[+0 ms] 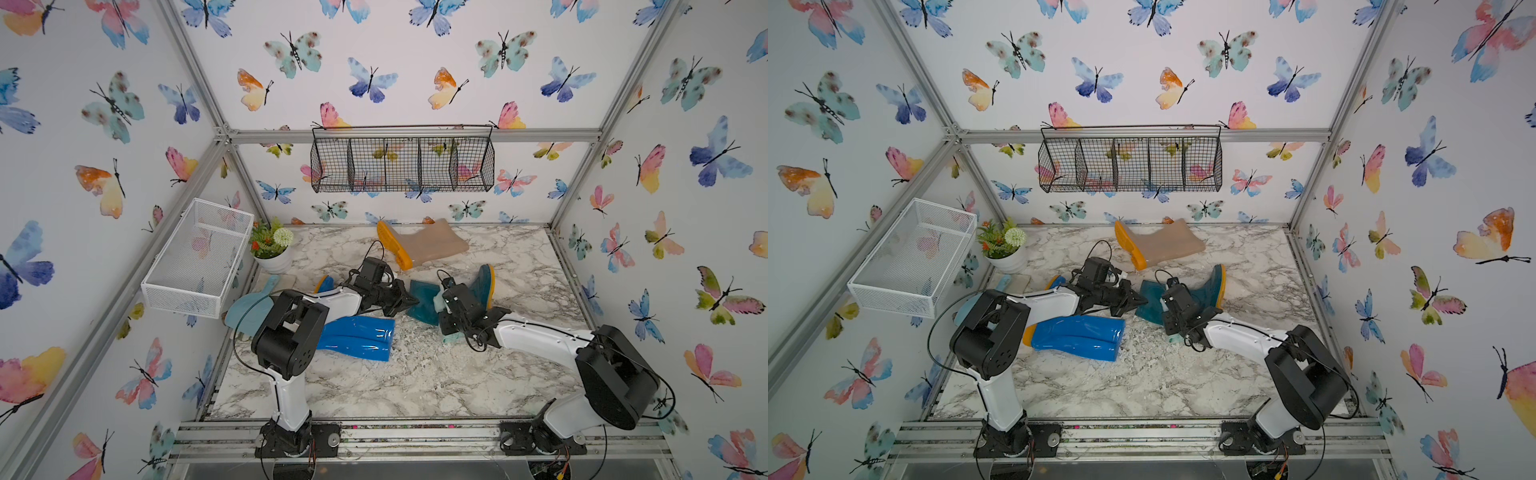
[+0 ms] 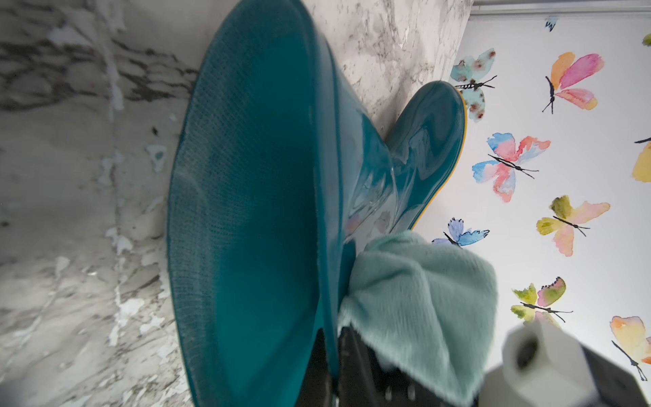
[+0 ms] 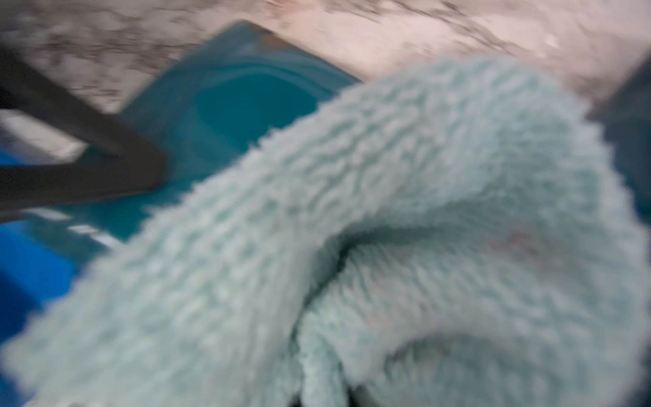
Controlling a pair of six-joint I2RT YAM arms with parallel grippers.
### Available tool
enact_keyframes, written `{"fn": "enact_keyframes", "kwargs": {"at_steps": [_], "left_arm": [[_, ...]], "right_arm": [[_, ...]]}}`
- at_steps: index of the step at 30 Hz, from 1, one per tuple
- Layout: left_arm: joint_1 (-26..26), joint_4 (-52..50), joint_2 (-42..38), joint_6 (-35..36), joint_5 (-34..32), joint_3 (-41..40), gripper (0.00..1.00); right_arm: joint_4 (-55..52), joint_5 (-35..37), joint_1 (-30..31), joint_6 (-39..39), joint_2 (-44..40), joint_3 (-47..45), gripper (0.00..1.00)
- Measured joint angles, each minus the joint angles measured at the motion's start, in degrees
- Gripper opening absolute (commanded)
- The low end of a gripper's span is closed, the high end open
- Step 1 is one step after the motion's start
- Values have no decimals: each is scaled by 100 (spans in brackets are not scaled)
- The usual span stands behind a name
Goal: Wipe the rubber boots with a cloth
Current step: Wipe the dirt off the rubber boot.
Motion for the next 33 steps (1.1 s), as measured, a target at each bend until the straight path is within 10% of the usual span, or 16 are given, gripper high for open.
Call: {"fn": "enact_keyframes", "kwargs": {"at_steps": [5,12,27,33], "left_arm": [[0,-83,-17,136,-50,-35,0],[-133,-173,-227,417,-286,-533,0],[-308,-190,-225,549,-533,-658,0],[-306,-188,-225,623,-555,-658,0]], "right_arm": [[136,31,197,20,-118,74,2],[-310,-76,-1784,695,-828,-732,2],[-514,-1742,-387,901,1316,1543,2],[-564,-2212,-1816,1034,1008,588,2]]}}
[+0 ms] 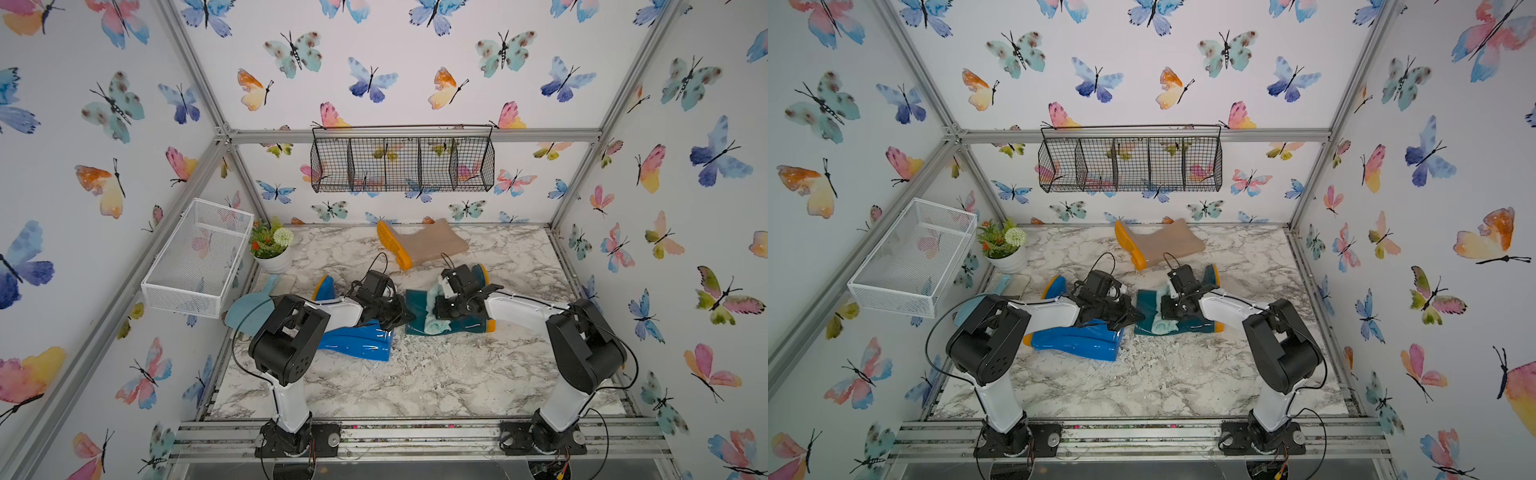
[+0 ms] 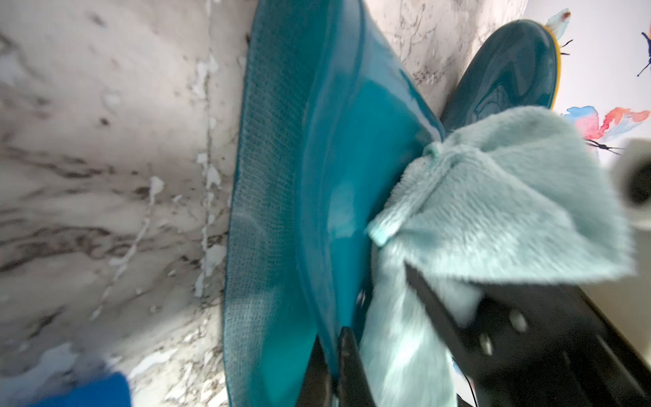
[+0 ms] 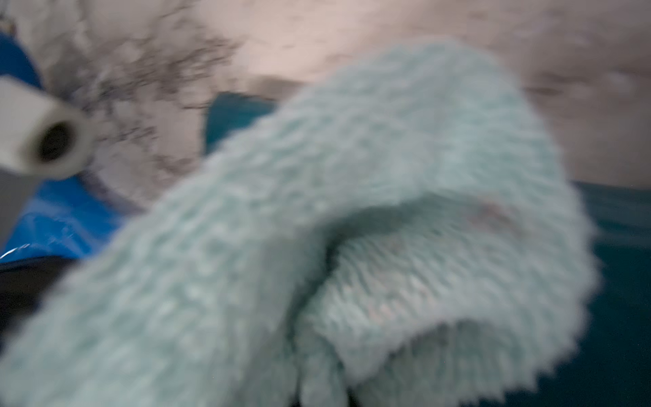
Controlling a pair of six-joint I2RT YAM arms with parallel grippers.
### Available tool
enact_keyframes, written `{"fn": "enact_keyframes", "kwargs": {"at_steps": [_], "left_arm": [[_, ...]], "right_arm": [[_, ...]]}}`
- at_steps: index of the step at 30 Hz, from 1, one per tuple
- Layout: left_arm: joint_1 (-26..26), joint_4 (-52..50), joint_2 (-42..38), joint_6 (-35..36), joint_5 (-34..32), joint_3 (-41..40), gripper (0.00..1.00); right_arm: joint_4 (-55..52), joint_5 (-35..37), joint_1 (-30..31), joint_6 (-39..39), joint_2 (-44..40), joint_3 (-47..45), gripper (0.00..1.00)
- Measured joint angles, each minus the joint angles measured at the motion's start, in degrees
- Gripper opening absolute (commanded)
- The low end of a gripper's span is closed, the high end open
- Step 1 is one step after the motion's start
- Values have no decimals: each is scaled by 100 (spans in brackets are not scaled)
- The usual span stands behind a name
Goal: Wipe the rubber boots with a cloth
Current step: Wipe the dirt off the rubber boot.
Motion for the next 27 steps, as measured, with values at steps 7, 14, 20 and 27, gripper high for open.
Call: {"fn": "enact_keyframes", "kwargs": {"at_steps": [7,14,20,27], "left_arm": [[-57,114,-9,76,17,0,0],[-50,96,-9,127,-2,11,0],[-50,-262,-4,177,-46,85,0],[-76,-111,-87,249,-114,-66,0]], "right_arm": [[-42,-505,-968,-15,-597,-428,2],[-310,-326,332,-79,455,890,2],[-647,-223,1147,-487,1316,2050,2],[-1261,-321,-330,-745,1460,2166,2]]}}
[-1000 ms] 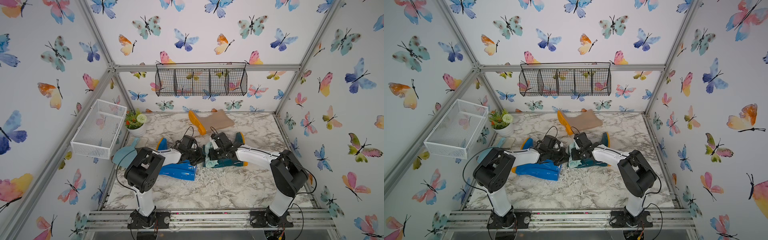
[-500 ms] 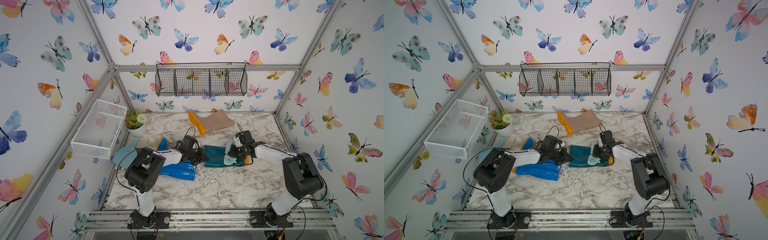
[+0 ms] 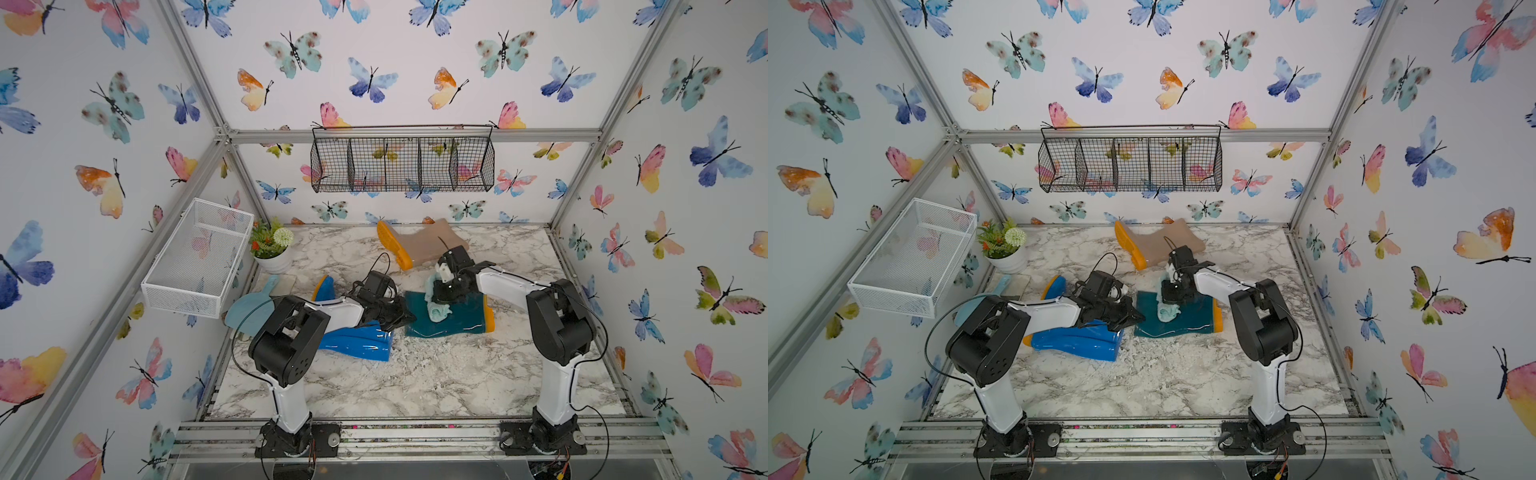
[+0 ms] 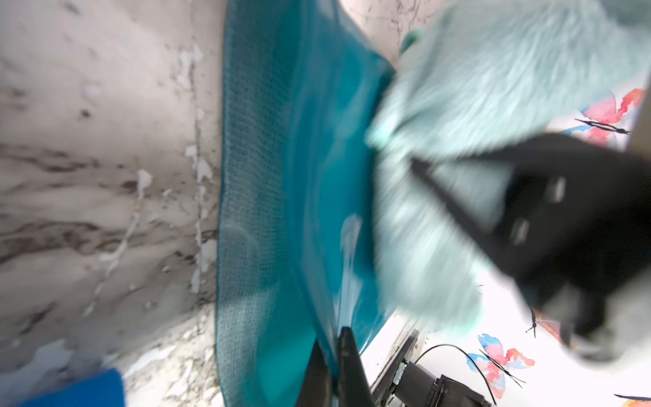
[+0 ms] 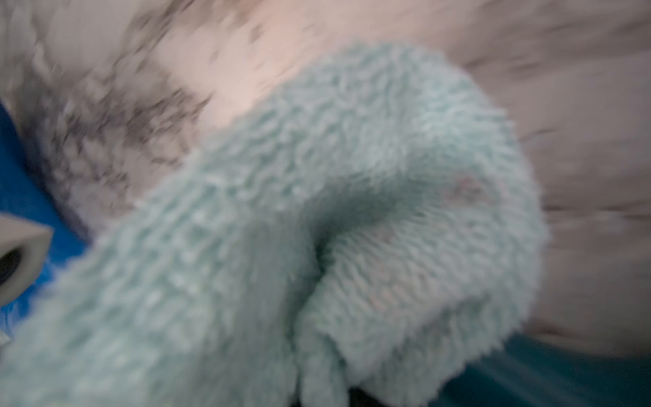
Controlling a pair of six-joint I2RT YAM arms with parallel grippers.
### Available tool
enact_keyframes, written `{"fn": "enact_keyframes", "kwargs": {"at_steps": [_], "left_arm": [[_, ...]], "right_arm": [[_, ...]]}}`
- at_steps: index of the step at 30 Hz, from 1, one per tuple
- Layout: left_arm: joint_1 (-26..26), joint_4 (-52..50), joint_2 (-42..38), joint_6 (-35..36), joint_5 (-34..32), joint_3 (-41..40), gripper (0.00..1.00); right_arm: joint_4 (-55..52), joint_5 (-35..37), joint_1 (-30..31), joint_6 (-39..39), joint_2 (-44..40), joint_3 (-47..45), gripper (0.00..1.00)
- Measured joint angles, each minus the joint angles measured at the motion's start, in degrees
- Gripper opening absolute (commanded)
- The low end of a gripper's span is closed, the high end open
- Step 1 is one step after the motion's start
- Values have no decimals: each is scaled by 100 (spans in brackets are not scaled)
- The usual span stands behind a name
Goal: Wipe the rubber boots with a cloth
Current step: Wipe the dirt off the rubber boot.
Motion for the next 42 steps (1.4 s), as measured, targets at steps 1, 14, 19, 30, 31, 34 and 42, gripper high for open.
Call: {"fn": "enact_keyframes", "kwargs": {"at_steps": [1,14,19,30,31,34,42], "left_arm": [[2,35,-46,-2,-26,-74,0],[-37,92,-181,0,-44,-256,0],[-72,46,-181,28,-94,-258,0],[-382,286,-236,9,-251,-269,0],[-407,291,-245,-4,-262,-299,0],[-413,328,-295,-55,-299,-459,0],[-413,391,-361,-190,-321,-717,0]], "right_arm": [[-87,11,-236,-31,0,48,2],[-546,898,1751,-400,223,507,2],[-1108,1156,616,-531,367,927,2],[-1810,1891,-761,-785,1952,3698,2],[-1838,1910,-748,-793,1965,3687,2],[-1749,1902,-680,-811,1725,3152,2],[-1355,1873,-503,-678,-96,411,2]]}}
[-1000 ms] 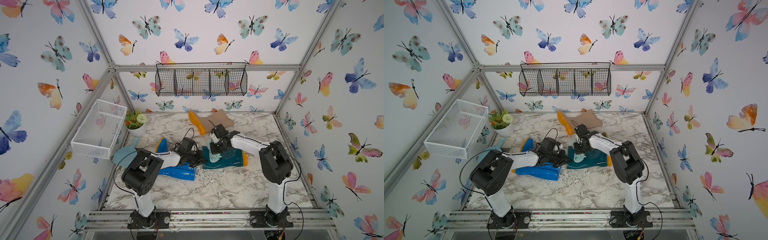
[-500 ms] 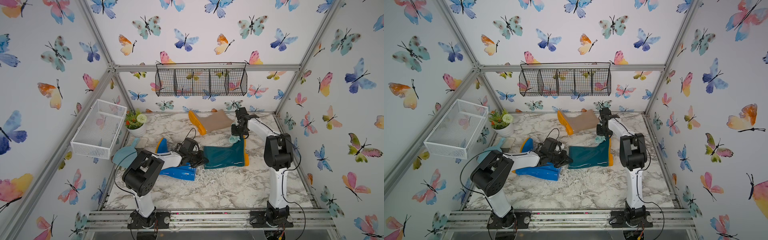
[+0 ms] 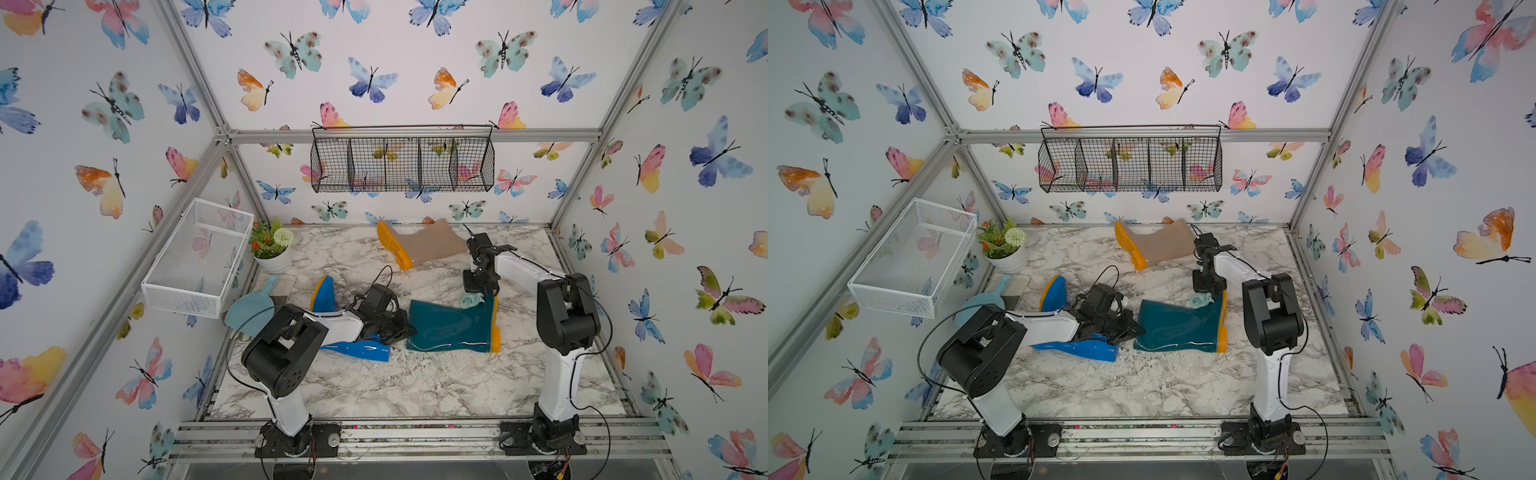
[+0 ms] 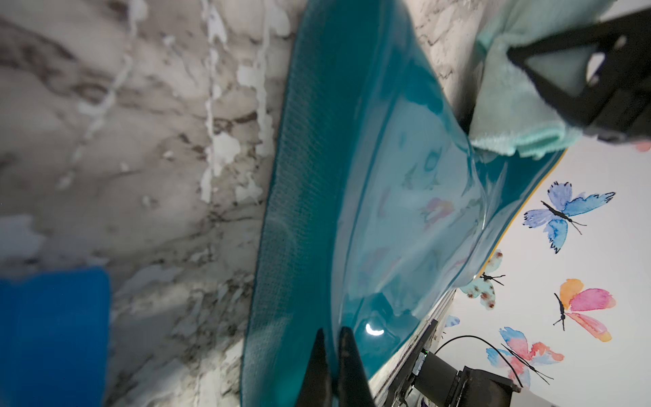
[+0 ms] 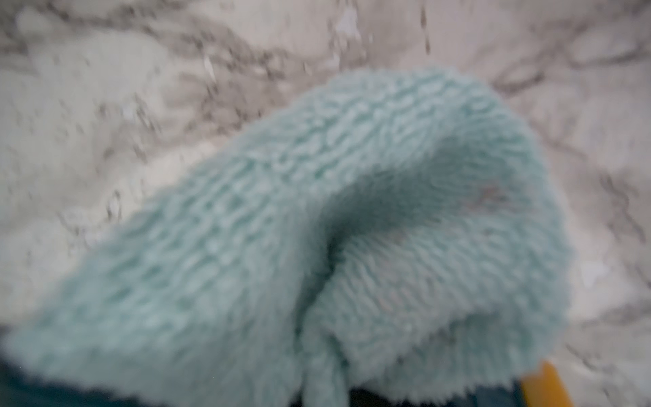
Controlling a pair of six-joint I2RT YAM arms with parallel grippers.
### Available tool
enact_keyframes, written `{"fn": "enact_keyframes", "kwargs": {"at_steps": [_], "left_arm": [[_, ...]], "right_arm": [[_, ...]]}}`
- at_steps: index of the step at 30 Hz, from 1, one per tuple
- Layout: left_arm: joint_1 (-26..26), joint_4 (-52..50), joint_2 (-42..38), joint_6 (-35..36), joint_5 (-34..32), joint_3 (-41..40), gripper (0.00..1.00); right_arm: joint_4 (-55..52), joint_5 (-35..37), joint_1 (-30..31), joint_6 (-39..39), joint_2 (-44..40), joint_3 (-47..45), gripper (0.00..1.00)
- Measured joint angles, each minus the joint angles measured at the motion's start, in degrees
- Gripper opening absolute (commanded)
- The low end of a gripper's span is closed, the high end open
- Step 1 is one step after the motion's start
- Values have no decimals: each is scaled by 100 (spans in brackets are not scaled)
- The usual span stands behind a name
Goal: Wipe the rubber boots with a cloth
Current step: Wipe the dirt off the rubber boot.
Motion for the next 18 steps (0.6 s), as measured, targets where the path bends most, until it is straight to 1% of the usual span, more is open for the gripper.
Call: {"fn": "enact_keyframes", "kwargs": {"at_steps": [3,6,8,13,18], "left_arm": [[0,9,0,-28,2,7,0],[0,2,0,-39,4,35,0],[0,-28,2,-52,11,92,0],[7,-249,59,-17,20,459,0],[68,-387,111,61,22,699,0]], "right_arm": [[57,-7,188,122,-658,-634,2],[81,-13,321,173,-905,-835,2],[57,24,345,162,-846,-748,2],[-144,267,321,44,-352,66,2],[-236,420,52,-66,-341,164,2]]}}
